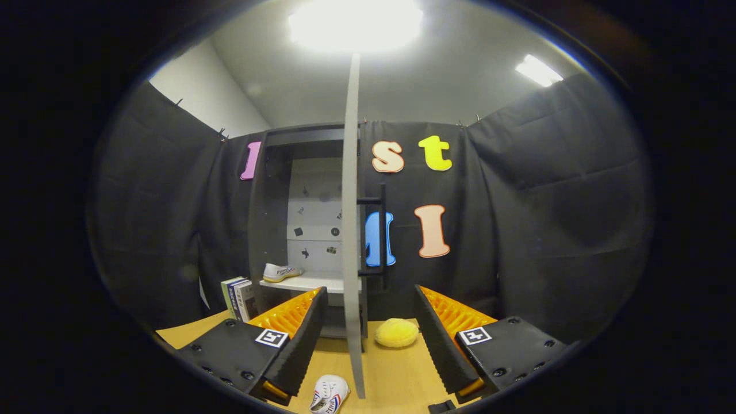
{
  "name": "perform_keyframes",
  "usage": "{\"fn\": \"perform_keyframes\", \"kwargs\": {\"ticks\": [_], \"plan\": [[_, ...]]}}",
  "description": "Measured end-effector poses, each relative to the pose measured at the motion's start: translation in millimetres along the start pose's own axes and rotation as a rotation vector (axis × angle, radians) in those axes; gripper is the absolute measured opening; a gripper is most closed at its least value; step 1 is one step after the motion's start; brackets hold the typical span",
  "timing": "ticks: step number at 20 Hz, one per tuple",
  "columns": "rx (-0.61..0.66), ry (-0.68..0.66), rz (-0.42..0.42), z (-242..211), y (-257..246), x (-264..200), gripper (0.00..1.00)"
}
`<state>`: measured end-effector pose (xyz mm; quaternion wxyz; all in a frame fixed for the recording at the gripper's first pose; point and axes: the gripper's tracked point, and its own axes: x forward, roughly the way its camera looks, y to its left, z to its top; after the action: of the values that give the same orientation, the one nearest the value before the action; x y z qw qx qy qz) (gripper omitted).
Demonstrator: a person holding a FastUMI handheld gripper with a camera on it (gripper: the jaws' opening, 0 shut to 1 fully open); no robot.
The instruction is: Open the shoe cabinet door, grab the shoes and put them into the shoe cabinet, then close the shoe cabinet door.
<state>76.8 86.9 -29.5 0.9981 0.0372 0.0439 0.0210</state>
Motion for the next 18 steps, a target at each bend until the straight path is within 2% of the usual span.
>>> {"fn": "perform_keyframes", "kwargs": {"ticks": [3, 8, 12, 18], "plan": [[0.008, 0.092, 0.049, -45.5, 32.5, 6.2, 0.92], [-0.072, 0.239, 0.125, -123.2, 72.5, 27.5, 0.93], [-0.071, 0.422, 0.18, -199.6, 95.8, 28.7, 0.92], [-0.09, 0.653, 0.191, -287.0, 105.1, 35.3, 0.92]]}}
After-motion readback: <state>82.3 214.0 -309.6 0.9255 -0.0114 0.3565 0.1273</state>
